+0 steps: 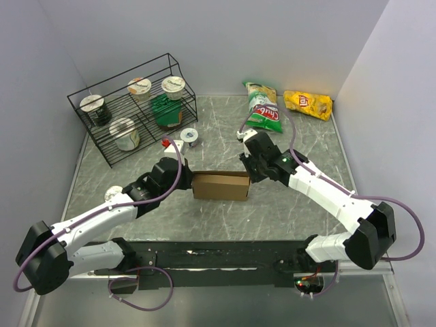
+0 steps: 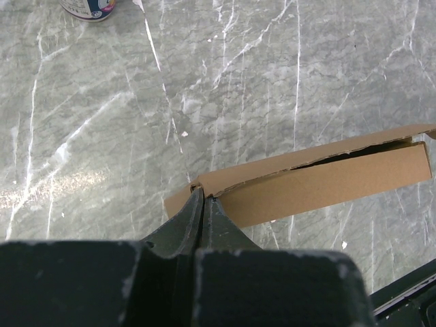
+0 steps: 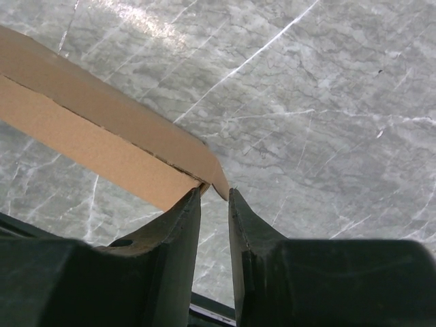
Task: Fold the paper box
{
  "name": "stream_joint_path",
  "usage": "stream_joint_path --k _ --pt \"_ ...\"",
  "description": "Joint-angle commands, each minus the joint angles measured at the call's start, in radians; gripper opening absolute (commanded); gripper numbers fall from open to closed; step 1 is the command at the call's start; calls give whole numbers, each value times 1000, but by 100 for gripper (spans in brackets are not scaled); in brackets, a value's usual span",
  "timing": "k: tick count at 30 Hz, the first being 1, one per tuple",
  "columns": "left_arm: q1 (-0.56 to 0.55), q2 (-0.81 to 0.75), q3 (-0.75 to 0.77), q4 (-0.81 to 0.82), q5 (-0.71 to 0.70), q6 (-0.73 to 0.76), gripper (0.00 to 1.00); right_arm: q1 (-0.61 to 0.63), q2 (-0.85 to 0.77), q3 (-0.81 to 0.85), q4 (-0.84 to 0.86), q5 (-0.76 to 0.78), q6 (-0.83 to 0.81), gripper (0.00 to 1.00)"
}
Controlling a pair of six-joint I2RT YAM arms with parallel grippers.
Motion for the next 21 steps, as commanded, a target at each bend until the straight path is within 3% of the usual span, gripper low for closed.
stream_joint_path --k 1,10,14,21 --pt "-16 26 -18 -173 20 5 1 3 2 -5 45 32 -16 30" --pt "-25 21 -19 -173 12 -2 1 3 29 -6 51 32 -27 23" --pt "-30 26 -21 -170 12 -3 1 5 29 -8 48 33 -24 11" --pt "-60 57 -1 -202 -46 -32 1 3 45 43 -2 -10 37 0"
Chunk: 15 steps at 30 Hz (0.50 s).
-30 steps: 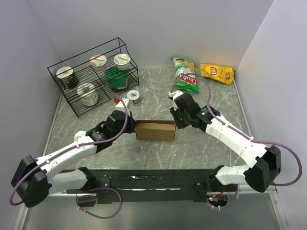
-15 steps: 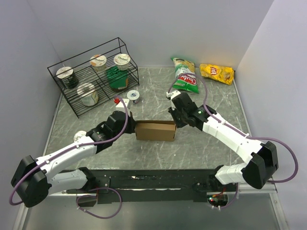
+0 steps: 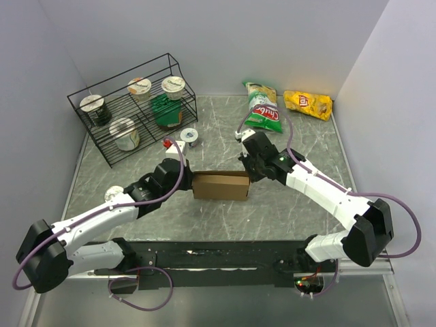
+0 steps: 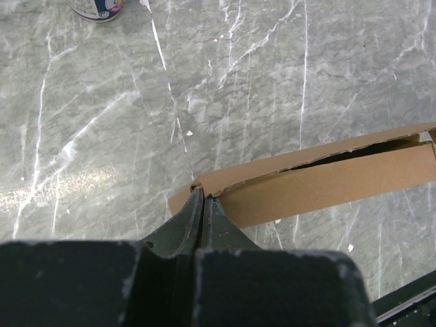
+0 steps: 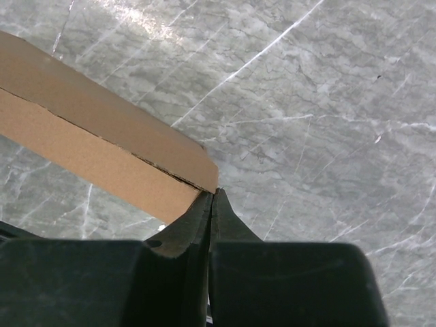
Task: Fold the paper box
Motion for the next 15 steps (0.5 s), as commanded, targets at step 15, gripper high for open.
stream_joint_path --k 15 --pt "-134 149 43 -252 -145 -97 1 12 46 99 -67 -111 169 0"
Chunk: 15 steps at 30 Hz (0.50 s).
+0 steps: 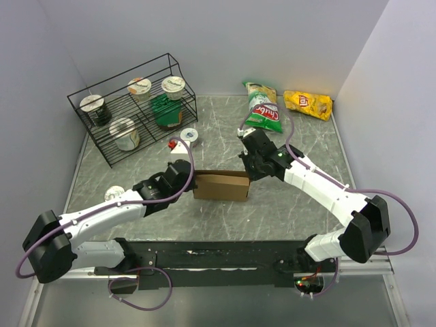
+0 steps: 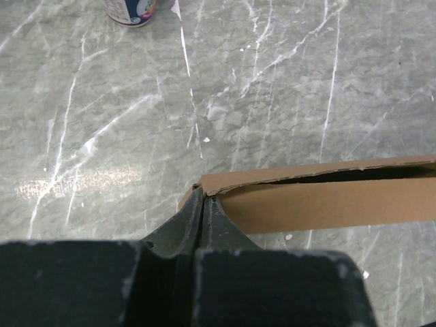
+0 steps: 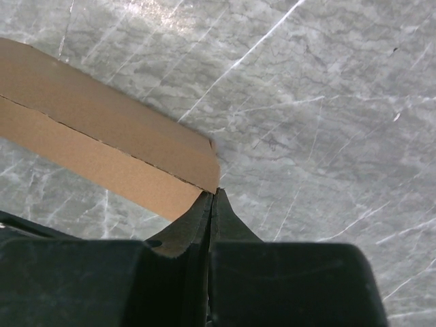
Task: Fold the paper box
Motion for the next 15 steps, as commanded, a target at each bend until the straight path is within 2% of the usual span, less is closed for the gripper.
stream_joint_path --k 1,15 --pt "-50 73 -26 -188 49 -46 1 14 8 49 -2 -100 66 0" --pt "-99 99 -40 -188 20 -98 1 11 14 104 -31 -172 109 0"
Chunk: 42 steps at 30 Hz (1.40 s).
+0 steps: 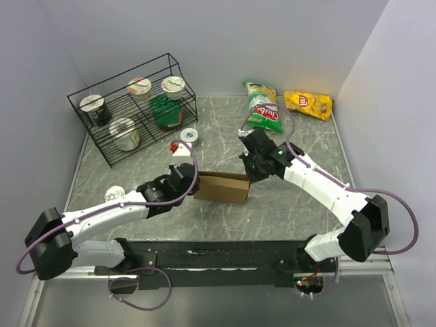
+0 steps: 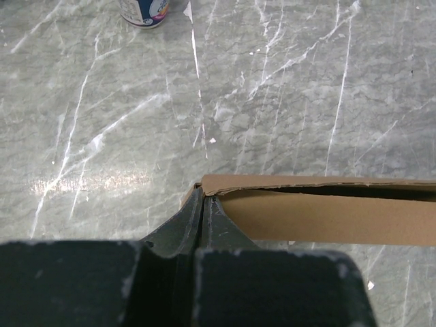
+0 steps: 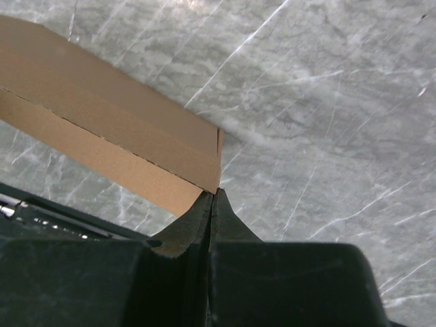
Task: Fold the paper box
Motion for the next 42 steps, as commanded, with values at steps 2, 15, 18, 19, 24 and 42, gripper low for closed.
stream_joint_path --k 2,15,18,19,24,42 --pt "-38 76 -53 -167 133 -58 1 13 3 63 54 -138 64 0" --pt "-76 127 -36 -185 102 -98 1 -5 -25 -48 183 -221 197 0" --pt "-82 131 -38 -179 104 -107 1 -9 -37 -57 198 -221 217 0" --pt "-85 133 -36 -176 105 -108 1 -5 -39 -58 200 -219 220 0" --pt "-96 144 -33 -173 105 -116 1 -10 -60 -101 250 -225 257 0" --pt "-114 125 -41 -181 87 -124 1 -42 -105 -97 252 -257 283 0"
